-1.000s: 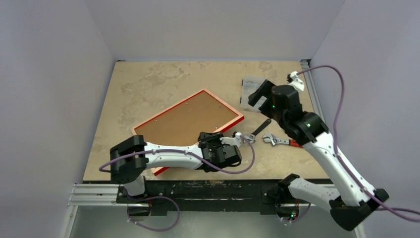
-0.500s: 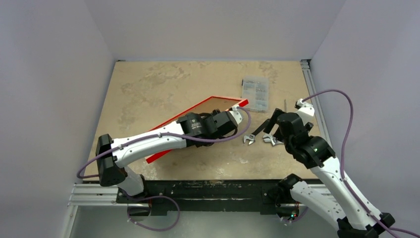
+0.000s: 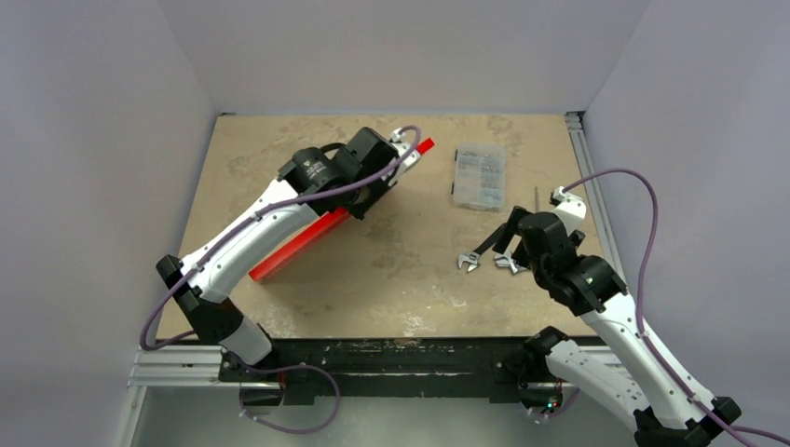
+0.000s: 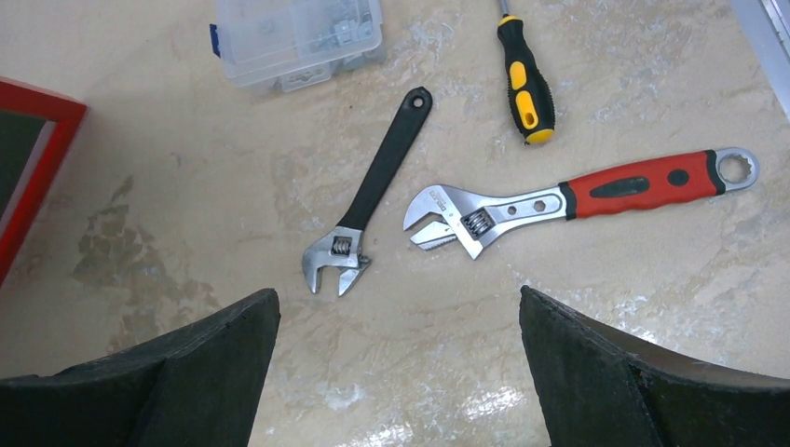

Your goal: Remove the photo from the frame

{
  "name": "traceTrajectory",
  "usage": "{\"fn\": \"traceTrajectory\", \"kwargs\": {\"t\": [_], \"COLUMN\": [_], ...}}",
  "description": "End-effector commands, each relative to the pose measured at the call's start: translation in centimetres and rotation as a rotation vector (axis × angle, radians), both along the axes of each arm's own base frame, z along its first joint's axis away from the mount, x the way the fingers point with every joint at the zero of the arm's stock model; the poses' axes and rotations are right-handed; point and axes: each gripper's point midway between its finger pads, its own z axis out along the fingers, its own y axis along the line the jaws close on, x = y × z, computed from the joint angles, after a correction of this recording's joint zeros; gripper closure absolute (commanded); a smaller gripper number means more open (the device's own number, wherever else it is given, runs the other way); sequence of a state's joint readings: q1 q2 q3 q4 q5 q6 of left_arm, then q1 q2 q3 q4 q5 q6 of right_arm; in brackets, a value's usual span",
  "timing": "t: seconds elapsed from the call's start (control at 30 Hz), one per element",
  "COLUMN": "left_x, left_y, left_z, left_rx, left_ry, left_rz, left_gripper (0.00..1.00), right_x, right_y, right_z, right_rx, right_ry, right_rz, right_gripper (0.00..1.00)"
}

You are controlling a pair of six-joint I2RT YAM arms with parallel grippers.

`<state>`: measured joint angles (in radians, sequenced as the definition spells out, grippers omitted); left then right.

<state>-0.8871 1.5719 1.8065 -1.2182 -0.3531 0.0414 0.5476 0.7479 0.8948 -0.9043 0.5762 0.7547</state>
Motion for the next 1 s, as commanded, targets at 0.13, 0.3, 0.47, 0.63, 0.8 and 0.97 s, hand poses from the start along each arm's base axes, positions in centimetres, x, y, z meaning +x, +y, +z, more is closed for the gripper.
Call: {"fn": "traceTrajectory", "kwargs": {"t": [0.13,0.3,0.47,0.63,0.8,0.97], "left_x": [4.1,6.6,9.4,11.2,12.8,14.7], "left_y": [0.3,0.9,2.1,2.4,2.7,2.9], "left_z": [6.9,6.8,6.0,4.1,3.6,2.6], "left_rx": [-0.404,-0.495,-0.61,-0.695,-0.762,-0.861], "left_ry": [0.049,0.149,0.239,0.314,0.325,0.355], "left_rz": [0.161,0.253,0.346,0.405,0.44,0.491], "left_gripper": [1.0,1.0,1.0,1.0,1.0,1.0], "right_x": [0.4,0.2,0.1,0.2,0.3,0.3], "right_y": [0.3,0.3,0.2,0.3,0.3,0.3], "right_z": [0.2,0.2,0.3,0.1,0.0,0.0], "right_rx": [0.005,0.011,0.018,0.012,0.007,0.008], "right_ry": [-0.014,-0.01,-0.02,-0.011,-0.004,-0.006], "right_rz": [0.009,0.008,0.006,0.006,0.004,0.004], "right_gripper": [0.03,0.03,0.03,0.03,0.03,0.03]}}
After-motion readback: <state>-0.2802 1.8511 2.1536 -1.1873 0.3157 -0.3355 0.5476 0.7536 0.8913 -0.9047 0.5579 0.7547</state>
